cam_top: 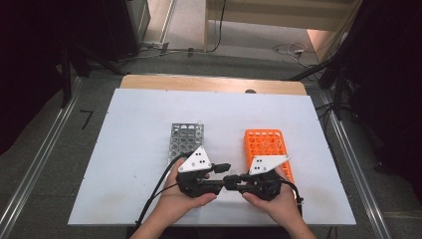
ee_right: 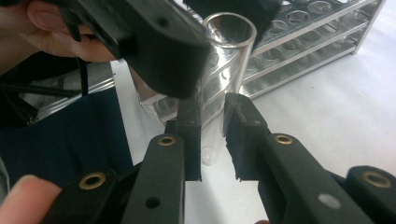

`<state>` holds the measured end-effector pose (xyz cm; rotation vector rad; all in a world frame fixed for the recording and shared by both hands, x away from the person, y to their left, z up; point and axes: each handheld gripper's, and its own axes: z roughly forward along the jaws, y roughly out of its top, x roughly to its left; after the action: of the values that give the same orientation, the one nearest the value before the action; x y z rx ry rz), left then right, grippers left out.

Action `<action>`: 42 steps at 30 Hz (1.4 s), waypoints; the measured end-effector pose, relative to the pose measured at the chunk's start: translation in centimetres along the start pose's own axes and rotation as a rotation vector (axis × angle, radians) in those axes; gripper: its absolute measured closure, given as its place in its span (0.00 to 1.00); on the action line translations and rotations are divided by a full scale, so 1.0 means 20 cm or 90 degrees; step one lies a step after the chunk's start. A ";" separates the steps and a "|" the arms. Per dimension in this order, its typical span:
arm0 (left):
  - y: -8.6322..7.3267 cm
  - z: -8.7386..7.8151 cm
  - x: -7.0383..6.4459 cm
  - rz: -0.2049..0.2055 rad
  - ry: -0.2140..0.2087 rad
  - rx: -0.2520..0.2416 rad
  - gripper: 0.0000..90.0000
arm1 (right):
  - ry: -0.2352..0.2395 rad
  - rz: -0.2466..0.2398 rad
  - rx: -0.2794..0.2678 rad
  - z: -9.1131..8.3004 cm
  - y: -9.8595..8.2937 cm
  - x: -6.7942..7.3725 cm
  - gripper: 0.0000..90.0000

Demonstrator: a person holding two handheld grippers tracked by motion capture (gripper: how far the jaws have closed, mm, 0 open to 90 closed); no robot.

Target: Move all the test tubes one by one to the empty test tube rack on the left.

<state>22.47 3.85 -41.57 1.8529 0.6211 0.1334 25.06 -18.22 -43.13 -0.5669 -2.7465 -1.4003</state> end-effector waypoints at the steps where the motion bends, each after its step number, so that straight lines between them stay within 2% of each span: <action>1: 0.00 0.00 0.00 0.003 0.001 0.002 0.68 | 0.002 -0.002 0.002 0.00 0.00 0.00 0.82; 7: 0.00 0.01 -0.01 0.008 -0.002 0.001 0.76 | 0.009 -0.005 0.007 0.01 0.01 0.02 0.82; 9: 0.00 0.01 -0.01 0.010 -0.005 0.003 0.80 | 0.009 -0.022 0.005 0.02 0.01 0.02 0.82; 25: 0.00 0.01 -0.01 0.019 0.005 -0.002 0.83 | 0.021 -0.010 -0.002 0.02 0.01 0.01 0.81; 31: 0.01 -0.01 0.00 0.015 0.011 -0.012 0.83 | 0.013 -0.019 0.007 0.02 0.01 0.02 0.62; 37: 0.02 -0.04 0.03 0.004 0.025 -0.025 0.83 | -0.004 0.001 -0.021 -0.04 0.00 -0.01 0.43; 42: 0.05 -0.07 0.06 0.002 0.039 -0.036 0.83 | -0.015 0.002 -0.033 -0.09 -0.01 -0.04 0.30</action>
<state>23.29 5.24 -40.39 1.8006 0.6497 0.2080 25.40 -20.00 -42.21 -0.5934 -2.7332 -1.4785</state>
